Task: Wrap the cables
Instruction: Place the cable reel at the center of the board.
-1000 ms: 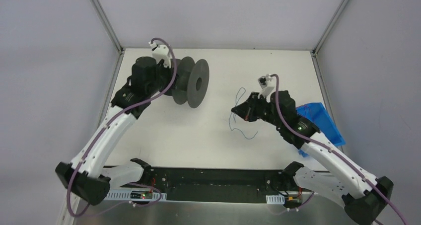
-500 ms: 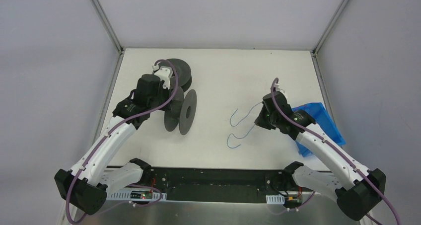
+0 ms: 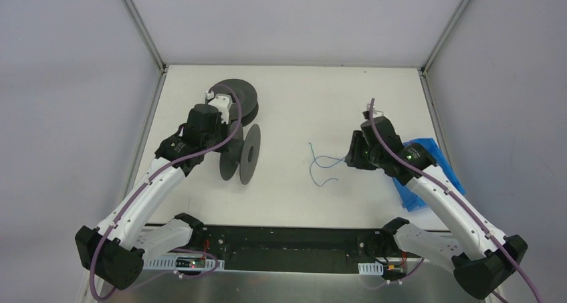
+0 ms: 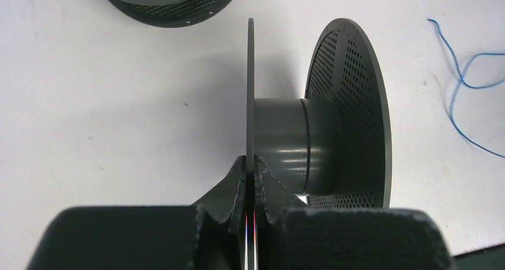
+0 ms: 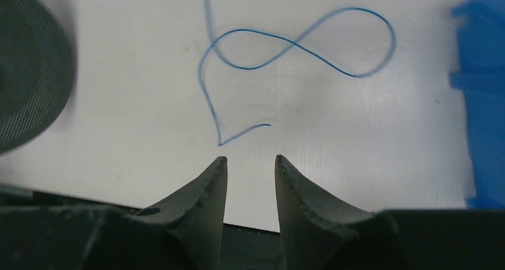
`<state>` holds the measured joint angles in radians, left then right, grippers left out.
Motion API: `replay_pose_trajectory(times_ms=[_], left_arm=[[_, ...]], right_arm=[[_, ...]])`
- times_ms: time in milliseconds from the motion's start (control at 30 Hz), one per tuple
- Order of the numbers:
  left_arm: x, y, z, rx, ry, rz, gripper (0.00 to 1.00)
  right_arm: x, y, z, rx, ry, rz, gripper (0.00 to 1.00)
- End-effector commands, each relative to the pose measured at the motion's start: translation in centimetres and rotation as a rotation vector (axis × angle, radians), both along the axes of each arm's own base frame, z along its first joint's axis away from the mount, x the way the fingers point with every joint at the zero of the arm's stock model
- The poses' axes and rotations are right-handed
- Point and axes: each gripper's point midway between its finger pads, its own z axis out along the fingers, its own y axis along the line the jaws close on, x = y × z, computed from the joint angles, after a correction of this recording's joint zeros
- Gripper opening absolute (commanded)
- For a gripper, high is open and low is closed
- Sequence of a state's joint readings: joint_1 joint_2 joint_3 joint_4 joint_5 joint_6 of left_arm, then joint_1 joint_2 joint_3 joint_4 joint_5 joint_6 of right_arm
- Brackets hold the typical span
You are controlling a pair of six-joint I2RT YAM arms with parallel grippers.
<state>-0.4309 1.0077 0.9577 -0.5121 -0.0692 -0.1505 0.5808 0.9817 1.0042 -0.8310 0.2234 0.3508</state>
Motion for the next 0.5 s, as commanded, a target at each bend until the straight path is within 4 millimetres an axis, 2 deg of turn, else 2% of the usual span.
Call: replay_pose_trajectory(times_ms=[0,133,167,233,267,333,400,467], left_arm=[[1.2,2.2,2.6,0.015,-0.123,0.138,0.00],[1.0,3.2,3.1,0.023,-0.152,0.184,0.00],[0.9,3.3,3.1,0.022,-0.154,0.187,0.00],[0.9,3.3,2.9,0.023,-0.149,0.192,0.00],[1.0,3.3,2.8,0.023,-0.148,0.193,0.00],[0.8,3.2,2.8,0.015,-0.145,0.190,0.00],[0.7,3.0,2.7,0.002,-0.143,0.184,0.00],[0.9,2.5,2.8,-0.012,-0.137,0.170,0.00]], right_arm=[[-1.0,7.4,1.0,0.116,-0.088,0.528,0.38],[-1.0,11.1,0.3,0.023,-0.257,0.943,0.43],[0.1,11.3,0.1,-0.010,-0.290,0.935,0.45],[3.8,10.8,0.2,-0.011,-0.301,0.666,0.46],[5.0,10.4,0.1,0.009,-0.261,0.524,0.44],[5.5,10.5,-0.8,0.139,-0.114,0.211,0.40],[5.6,10.0,-2.4,0.197,0.008,-0.084,0.39],[5.7,9.8,-3.7,0.231,0.037,-0.215,0.40]])
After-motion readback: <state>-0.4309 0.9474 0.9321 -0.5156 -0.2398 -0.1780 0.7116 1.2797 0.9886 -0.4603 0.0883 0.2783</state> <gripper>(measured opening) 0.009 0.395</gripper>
